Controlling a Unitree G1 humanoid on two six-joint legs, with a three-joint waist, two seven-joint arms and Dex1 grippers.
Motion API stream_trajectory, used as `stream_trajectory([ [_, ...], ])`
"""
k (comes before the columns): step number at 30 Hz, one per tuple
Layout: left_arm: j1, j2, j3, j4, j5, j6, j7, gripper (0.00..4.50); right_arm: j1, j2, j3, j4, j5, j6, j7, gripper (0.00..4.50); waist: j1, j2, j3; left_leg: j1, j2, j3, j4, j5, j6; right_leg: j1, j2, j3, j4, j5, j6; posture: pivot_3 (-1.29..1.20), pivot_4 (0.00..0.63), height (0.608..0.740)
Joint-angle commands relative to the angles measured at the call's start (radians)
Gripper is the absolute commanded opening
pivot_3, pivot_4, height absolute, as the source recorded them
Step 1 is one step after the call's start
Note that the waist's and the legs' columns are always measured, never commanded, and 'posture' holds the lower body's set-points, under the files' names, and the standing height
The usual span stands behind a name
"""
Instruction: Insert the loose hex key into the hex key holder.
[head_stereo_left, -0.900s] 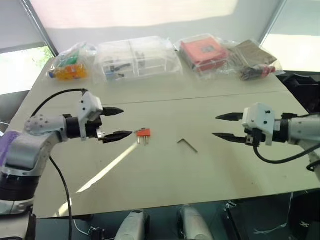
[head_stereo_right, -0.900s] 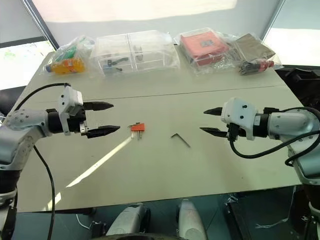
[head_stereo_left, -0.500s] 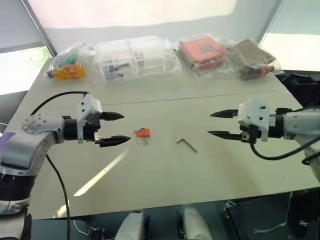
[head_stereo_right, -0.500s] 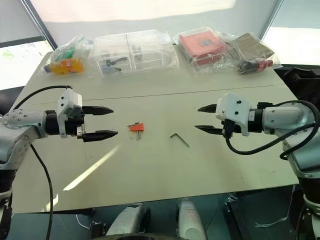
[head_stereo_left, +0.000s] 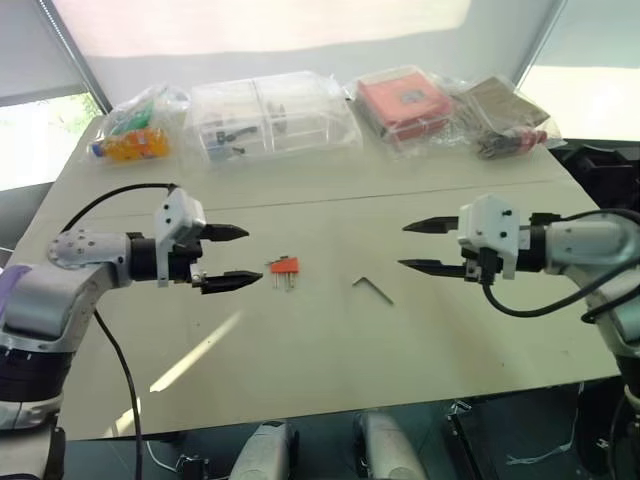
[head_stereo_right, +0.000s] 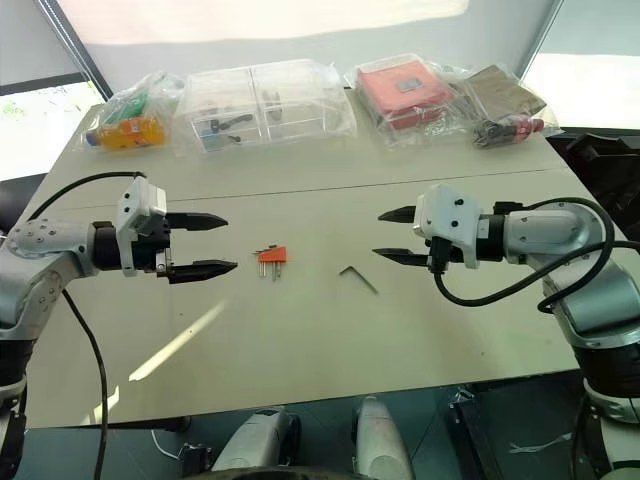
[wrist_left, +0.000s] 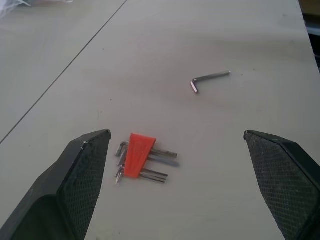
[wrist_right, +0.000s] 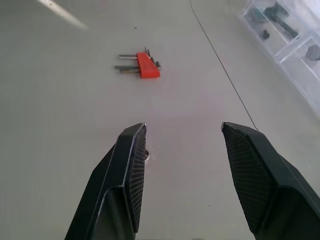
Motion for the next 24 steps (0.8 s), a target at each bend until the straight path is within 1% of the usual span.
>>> stream_trajectory([
  [1, -0.001, 0.006, 0.03, -0.032, -0.01, 0.01, 0.013, 4.45, -0.033, 0.033, 0.019, 0.005, -0.014, -0.017, -0.012, 2.49, 0.0, 0.0, 0.0, 0.0, 0.0, 0.0, 0.0, 0.0, 0.0, 0.0, 0.0, 0.0, 0.0, 0.0, 0.0, 0.0, 0.15, 0.74],
  [5, 0.028, 0.005, 0.037, -0.046, -0.002, 0.009, 0.034, 4.45, -0.065, 0.126, 0.1, 0.059, -0.059, -0.043, -0.032, 2.49, -0.001, 0.0, 0.0, 0.0, 0.0, 0.0, 0.0, 0.0, 0.0, 0.0, 0.0, 0.0, 0.0, 0.0, 0.0, 0.0, 0.15, 0.74],
  [7, 0.051, 0.003, 0.041, -0.057, 0.009, -0.001, 0.049, 4.5, -0.082, 0.182, 0.154, 0.102, -0.087, -0.053, -0.037, 3.01, -0.003, 0.0, 0.0, 0.0, 0.0, 0.0, 0.0, 0.0, 0.0, -0.001, 0.0, 0.0, 0.001, 0.0, 0.0, 0.0, 0.15, 0.74],
  [8, 0.064, 0.0, 0.045, -0.063, 0.018, -0.01, 0.063, 4.5, -0.091, 0.216, 0.192, 0.142, -0.121, -0.086, -0.04, 3.33, -0.003, 0.0, 0.0, 0.0, 0.0, 0.0, 0.0, 0.0, 0.0, -0.001, 0.0, 0.0, 0.001, 0.0, 0.0, 0.0, 0.15, 0.74],
  [10, 0.089, -0.002, 0.053, -0.076, 0.031, -0.02, 0.087, 4.5, -0.113, 0.289, 0.255, 0.234, -0.179, -0.148, -0.055, 4.27, -0.004, 0.0, 0.0, -0.001, 0.0, 0.001, 0.0, 0.0, -0.001, -0.002, 0.0, 0.0, 0.001, 0.0, 0.0, 0.0, 0.15, 0.74],
  [11, 0.101, -0.002, 0.059, -0.085, 0.031, -0.018, 0.096, 4.5, -0.126, 0.323, 0.277, 0.281, -0.205, -0.179, -0.066, 4.46, -0.004, 0.0, 0.0, 0.0, 0.0, 0.001, 0.0, 0.001, -0.002, -0.002, 0.0, 0.0, 0.002, 0.0, 0.0, 0.0, 0.15, 0.74],
  [17, 0.201, 0.001, 0.113, -0.164, 0.012, 0.004, 0.148, 4.5, -0.24, 0.52, 0.378, 0.621, -0.344, -0.39, -0.123, 4.46, -0.006, 0.0, 0.0, -0.001, 0.0, 0.001, 0.0, 0.003, -0.005, -0.004, 0.001, 0.001, 0.003, 0.0, 0.0, 0.0, 0.15, 0.74],
  [19, 0.233, 0.0, 0.132, -0.191, 0.005, 0.014, 0.164, 4.5, -0.275, 0.565, 0.385, 0.727, -0.373, -0.46, -0.143, 4.46, -0.007, 0.0, 0.0, -0.001, 0.0, 0.002, 0.0, 0.003, -0.005, -0.004, 0.001, 0.001, 0.003, 0.0, 0.0, 0.0, 0.15, 0.74],
  [24, 0.332, -0.003, 0.189, -0.278, -0.02, 0.045, 0.202, 4.5, -0.344, 0.636, 0.388, 0.94, -0.432, -0.607, -0.182, 4.46, -0.008, 0.0, 0.0, -0.001, -0.001, 0.001, -0.001, 0.003, -0.006, -0.004, 0.001, 0.001, 0.003, 0.0, 0.0, 0.0, 0.15, 0.74],
])
